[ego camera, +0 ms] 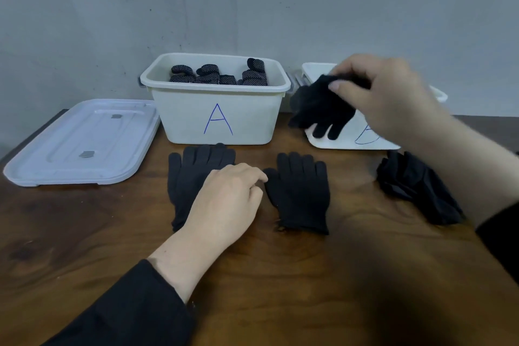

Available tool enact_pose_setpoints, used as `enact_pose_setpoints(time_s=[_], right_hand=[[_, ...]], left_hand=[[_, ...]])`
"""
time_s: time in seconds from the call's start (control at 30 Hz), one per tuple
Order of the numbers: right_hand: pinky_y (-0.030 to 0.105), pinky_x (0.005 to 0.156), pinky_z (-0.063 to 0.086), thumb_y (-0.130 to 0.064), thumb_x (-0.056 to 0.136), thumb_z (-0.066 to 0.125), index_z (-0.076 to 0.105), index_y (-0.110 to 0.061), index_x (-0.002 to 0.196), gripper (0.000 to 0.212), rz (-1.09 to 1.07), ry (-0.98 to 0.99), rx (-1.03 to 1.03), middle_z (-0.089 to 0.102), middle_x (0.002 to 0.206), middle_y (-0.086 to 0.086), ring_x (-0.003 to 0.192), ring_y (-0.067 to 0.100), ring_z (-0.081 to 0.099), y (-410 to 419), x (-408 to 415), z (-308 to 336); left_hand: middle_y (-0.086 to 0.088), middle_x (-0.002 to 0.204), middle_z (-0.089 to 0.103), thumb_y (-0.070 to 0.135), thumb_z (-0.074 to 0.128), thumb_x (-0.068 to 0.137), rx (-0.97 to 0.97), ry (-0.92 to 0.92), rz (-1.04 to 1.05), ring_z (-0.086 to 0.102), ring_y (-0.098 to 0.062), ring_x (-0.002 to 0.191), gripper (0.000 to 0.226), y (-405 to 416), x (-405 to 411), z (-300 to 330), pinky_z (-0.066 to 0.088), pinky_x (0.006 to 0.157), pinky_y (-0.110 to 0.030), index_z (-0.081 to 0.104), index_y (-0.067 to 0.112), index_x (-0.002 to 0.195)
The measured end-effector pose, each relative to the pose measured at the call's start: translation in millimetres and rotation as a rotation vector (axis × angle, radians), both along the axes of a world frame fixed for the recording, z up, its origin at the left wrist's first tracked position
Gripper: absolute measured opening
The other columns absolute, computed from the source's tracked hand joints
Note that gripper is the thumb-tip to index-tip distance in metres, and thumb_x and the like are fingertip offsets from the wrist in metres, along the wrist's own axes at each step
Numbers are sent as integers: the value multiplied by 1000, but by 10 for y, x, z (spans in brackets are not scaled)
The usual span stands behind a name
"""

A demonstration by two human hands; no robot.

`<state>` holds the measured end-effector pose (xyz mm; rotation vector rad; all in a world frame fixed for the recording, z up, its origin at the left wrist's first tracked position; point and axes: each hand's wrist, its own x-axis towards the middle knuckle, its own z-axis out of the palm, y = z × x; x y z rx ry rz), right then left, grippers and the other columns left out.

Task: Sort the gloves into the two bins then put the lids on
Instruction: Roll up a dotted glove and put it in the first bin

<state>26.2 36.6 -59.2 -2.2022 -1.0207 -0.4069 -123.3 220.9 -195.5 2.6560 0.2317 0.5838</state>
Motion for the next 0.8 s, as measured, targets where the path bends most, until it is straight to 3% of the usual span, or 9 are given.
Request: enact_pose_setpoints(time_s=[0.13, 0.23, 0.37, 0.5, 0.6, 0.67, 0.73, 0.8], right_hand=[[38, 82, 50, -23, 95, 61, 73, -26, 102, 15, 153, -210, -205, 71, 94, -8, 89, 19, 65, -121, -326, -740], [43, 82, 53, -37, 96, 56, 72, -27, 106, 22, 240, -132, -368, 67, 105, -12, 95, 16, 63, -258, -533, -1350], [12, 99, 41, -40, 99, 59, 74, -22, 116, 28, 206, 16, -231, 66, 114, -17, 107, 3, 59, -376, -673, -1571], [4, 103, 31, -43, 96, 58, 75, -24, 115, 32, 201, 88, -156, 66, 117, -19, 115, -3, 57, -431, -641, -1546], [11, 102, 35, -40, 97, 57, 75, -21, 110, 29, 149, 72, -47, 64, 116, -16, 112, 6, 59, -459, -527, -1555], [25, 103, 42, -41, 98, 53, 72, -21, 116, 33, 59, 77, -31, 62, 118, -13, 112, 12, 58, -459, -394, -1550], [42, 105, 43, -45, 97, 49, 66, -25, 129, 41, -33, 132, -108, 59, 127, -10, 119, 19, 54, -434, -284, -1562], [48, 108, 38, -46, 98, 44, 60, -30, 138, 45, -89, 177, -219, 56, 133, -11, 124, 20, 49, -395, -208, -1588]], left_hand=[[11, 117, 65, 15, 46, 98, 1, -10, 1, 56, -12, 107, 33, 5, 22, -17, 39, 102, -33, 67, 27, 120], [11, 114, 65, 14, 48, 95, 11, 10, -42, 56, -14, 106, 32, -5, 39, -55, 41, 99, -37, 67, 26, 118], [13, 121, 61, 19, 48, 97, 78, 103, -111, 52, -12, 113, 34, -51, 73, -130, 37, 101, -35, 65, 31, 123], [15, 125, 57, 25, 46, 98, 130, 140, -81, 49, -9, 114, 35, -62, 100, -171, 33, 102, -33, 61, 36, 128], [14, 128, 58, 28, 44, 98, 163, 128, 9, 50, -11, 119, 41, -70, 109, -175, 30, 106, -35, 54, 37, 137], [13, 131, 58, 29, 43, 99, 194, 138, 36, 49, -12, 122, 45, -82, 136, -182, 28, 108, -36, 49, 36, 143], [12, 134, 56, 28, 43, 98, 221, 159, 52, 47, -14, 125, 48, -96, 183, -189, 26, 110, -39, 45, 34, 146], [11, 136, 55, 28, 42, 98, 249, 183, 65, 44, -15, 127, 49, -108, 232, -197, 25, 110, -40, 45, 34, 146]])
